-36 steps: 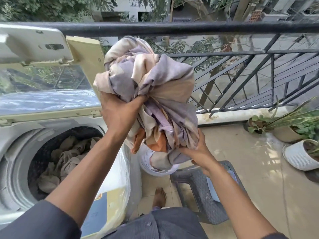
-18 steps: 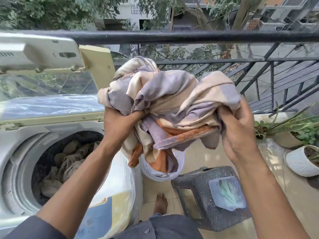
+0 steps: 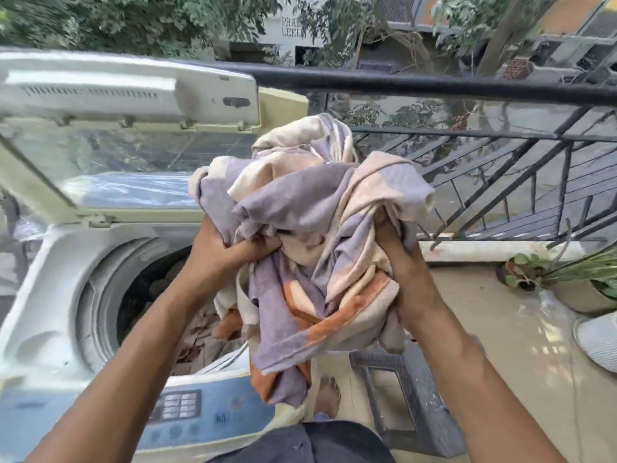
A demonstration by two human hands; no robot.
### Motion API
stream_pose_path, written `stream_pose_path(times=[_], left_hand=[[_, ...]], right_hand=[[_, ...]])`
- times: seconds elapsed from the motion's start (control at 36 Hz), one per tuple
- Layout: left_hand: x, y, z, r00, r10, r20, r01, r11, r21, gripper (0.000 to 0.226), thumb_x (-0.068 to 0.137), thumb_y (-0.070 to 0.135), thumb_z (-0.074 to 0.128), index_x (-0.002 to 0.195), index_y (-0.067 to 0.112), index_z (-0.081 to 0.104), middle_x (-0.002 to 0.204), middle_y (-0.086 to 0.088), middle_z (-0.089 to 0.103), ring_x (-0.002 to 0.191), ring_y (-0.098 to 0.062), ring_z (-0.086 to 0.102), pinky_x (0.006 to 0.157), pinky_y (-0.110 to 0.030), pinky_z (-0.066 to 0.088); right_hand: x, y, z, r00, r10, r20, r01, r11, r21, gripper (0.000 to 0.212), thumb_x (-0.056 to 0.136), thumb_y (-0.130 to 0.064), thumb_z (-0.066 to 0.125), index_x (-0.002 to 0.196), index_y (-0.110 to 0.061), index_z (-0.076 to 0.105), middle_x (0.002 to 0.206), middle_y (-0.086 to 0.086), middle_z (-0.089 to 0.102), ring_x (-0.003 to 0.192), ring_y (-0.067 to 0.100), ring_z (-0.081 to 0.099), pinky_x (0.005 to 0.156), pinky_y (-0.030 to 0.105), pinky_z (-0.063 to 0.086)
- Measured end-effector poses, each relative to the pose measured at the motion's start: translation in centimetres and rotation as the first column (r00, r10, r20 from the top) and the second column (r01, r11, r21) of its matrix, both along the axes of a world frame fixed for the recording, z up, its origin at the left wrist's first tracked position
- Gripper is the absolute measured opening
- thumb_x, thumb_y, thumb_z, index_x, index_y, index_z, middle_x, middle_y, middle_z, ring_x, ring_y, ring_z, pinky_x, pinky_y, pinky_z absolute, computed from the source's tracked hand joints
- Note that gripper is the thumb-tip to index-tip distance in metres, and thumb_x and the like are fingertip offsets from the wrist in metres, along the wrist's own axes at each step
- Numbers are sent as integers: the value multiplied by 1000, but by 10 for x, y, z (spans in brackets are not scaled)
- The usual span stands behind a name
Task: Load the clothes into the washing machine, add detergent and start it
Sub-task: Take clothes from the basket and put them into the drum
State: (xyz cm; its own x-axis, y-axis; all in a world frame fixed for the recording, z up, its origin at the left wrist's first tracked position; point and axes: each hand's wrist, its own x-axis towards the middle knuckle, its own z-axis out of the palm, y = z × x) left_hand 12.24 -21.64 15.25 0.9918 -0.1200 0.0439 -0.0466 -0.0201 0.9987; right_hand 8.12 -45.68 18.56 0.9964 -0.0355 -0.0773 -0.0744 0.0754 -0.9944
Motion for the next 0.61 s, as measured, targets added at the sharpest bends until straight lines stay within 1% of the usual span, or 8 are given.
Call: stream_pose_path(times=[0.08, 0.14, 0.22, 0.28, 0.36, 0.42, 0.5, 0.61], left_hand=[[-13, 37, 2, 997, -6, -71, 3, 999, -44, 79, 59, 57, 96, 126, 24, 70, 120, -2, 77, 119, -23, 71, 102, -44, 55], [-20, 61, 4, 996, 42, -81, -45, 998, -43, 94, 58, 70, 93, 132, 17, 66, 123, -5, 76, 120, -24, 70, 101, -43, 55], [-28, 92, 8, 987, 158, -41, -160, 987, -35, 91, 52, 78, 91, 124, 25, 69, 114, 4, 79, 109, -13, 73, 91, -33, 59], [-30, 114, 8, 980, 199, -18, -199, 980, -18, 96, 51, 78, 91, 126, 22, 67, 119, -1, 77, 112, -20, 72, 96, -42, 58], [-32, 143, 10, 977, 212, 18, -213, 977, 16, 121, 49, 74, 94, 142, 6, 57, 135, -17, 69, 125, -34, 67, 107, -56, 53], [-33, 157, 11, 973, 230, 19, -231, 972, 49, 113, 43, 77, 94, 135, 19, 65, 125, -1, 76, 117, -20, 72, 100, -44, 59], [-35, 174, 6, 983, 185, 10, -185, 979, 83, 72, 44, 64, 98, 108, 40, 78, 107, 19, 80, 105, -2, 74, 86, -20, 58], [-31, 200, -27, 980, 198, 2, -197, 974, 108, 84, 53, 39, 94, 129, 16, 69, 117, 11, 80, 113, -6, 74, 92, -21, 58]], right_hand=[[-3, 34, 7, 1000, 19, 22, -19, 1000, 15, 62, 64, -79, 78, 114, -43, 73, 118, -17, 75, 118, 1, 67, 95, 19, 51], [-4, 58, 11, 998, 49, 45, -50, 998, 24, 49, 74, -65, 76, 114, -37, 71, 114, -19, 76, 114, -2, 68, 94, 17, 50], [-1, 91, 7, 996, 66, 61, -68, 997, 31, 61, 68, -74, 79, 115, -35, 71, 117, -13, 76, 117, 6, 68, 101, 29, 52], [3, 114, 4, 995, 84, 58, -86, 996, 35, 62, 59, -83, 78, 107, -43, 75, 116, -12, 76, 117, 10, 68, 106, 38, 50], [13, 142, -2, 991, 108, 75, -110, 994, 18, 66, 63, -80, 80, 110, -34, 72, 114, -10, 76, 115, 12, 69, 104, 38, 51], [21, 159, -9, 989, 129, 69, -130, 991, 14, 53, 71, -60, 82, 112, -27, 70, 109, -10, 78, 110, 10, 71, 98, 31, 54], [31, 180, -26, 982, 172, 72, -174, 985, 17, 27, 85, -26, 81, 110, -24, 70, 102, -14, 79, 102, 3, 73, 88, 18, 54], [41, 203, -58, 982, 159, 106, -152, 986, -73, 42, 84, -18, 81, 124, -12, 68, 121, 1, 76, 117, 16, 70, 101, 31, 53]])
